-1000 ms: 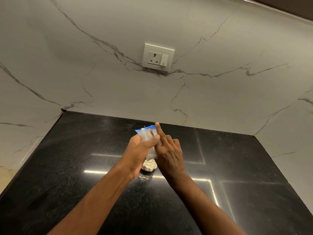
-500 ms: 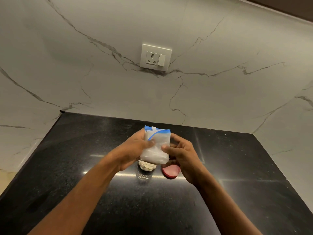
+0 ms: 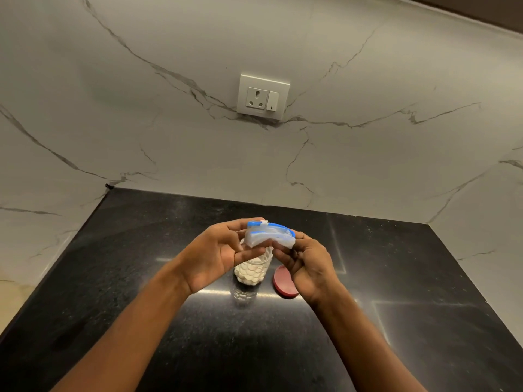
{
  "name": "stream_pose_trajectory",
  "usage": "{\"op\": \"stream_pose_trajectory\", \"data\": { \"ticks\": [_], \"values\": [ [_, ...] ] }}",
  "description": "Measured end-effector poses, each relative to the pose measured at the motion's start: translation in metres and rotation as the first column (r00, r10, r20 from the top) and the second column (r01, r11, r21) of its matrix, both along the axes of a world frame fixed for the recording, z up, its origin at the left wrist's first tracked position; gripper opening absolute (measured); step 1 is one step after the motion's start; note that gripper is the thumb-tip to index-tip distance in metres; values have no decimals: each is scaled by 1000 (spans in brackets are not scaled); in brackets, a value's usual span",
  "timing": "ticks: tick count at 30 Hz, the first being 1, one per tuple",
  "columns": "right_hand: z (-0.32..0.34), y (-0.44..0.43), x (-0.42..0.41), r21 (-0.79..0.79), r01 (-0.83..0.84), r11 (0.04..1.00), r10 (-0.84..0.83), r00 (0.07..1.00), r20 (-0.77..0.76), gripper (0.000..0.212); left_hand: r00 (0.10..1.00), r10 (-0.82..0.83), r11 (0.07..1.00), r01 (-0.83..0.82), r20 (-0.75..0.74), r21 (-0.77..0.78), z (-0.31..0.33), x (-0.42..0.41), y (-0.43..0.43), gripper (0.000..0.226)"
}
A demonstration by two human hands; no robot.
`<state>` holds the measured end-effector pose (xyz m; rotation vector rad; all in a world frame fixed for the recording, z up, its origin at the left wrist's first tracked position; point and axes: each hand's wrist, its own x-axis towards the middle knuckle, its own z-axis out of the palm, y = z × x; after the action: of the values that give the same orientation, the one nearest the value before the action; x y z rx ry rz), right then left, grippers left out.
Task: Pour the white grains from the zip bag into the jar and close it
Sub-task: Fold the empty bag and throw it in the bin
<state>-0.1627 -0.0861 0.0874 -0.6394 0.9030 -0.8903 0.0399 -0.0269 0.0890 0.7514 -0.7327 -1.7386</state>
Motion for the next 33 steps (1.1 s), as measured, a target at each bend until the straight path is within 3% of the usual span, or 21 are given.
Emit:
{"op": "stream_pose_trajectory", "data": {
  "ticks": [2,4,6,8,10,13,16,20,22,26,29,33],
  "values": [
    [-4,0,-5,8,-72,997,71,993,92,33,974,46,994,-24,220,-103,-2,-1,1,59],
    [-5,0,-11,-54,-178,983,184,969,165,45,864,195,974,-116,464,-193,-1,-3,0,49],
    [-6,2,-16,-244,-305,920,320,947,22,49,766,310,946,-191,564,-260,0,-5,0,34],
    [-9,3,-15,-406,-399,822,298,910,-290,56,737,343,937,-221,582,-272,0,-8,1,30],
    [-12,5,-11,-504,-376,778,163,894,-416,54,727,341,938,-218,596,-271,-1,-11,2,30],
    [-15,9,-7,-563,-244,790,96,955,-279,28,753,355,933,-249,555,-259,-2,-17,5,29],
    [-20,11,-2,-549,-212,808,111,971,-212,22,774,404,914,-333,488,-231,-4,-23,9,22],
    [-28,22,10,-517,-209,830,123,973,-195,19,679,479,874,-430,557,-229,-14,-23,22,14],
    [-30,28,15,-555,-222,801,83,961,-264,20,642,512,851,-469,570,-236,-19,-23,32,13],
    [-38,45,28,-607,-401,687,37,852,-521,13,489,613,750,-608,621,-262,-25,-12,59,24],
    [-42,66,48,-556,-491,671,152,825,-545,12,403,667,664,-703,626,-255,-30,13,86,28],
    [-47,98,87,-387,-491,780,392,866,-309,16,366,707,580,-790,605,-200,-39,48,125,25]
  ]
}}
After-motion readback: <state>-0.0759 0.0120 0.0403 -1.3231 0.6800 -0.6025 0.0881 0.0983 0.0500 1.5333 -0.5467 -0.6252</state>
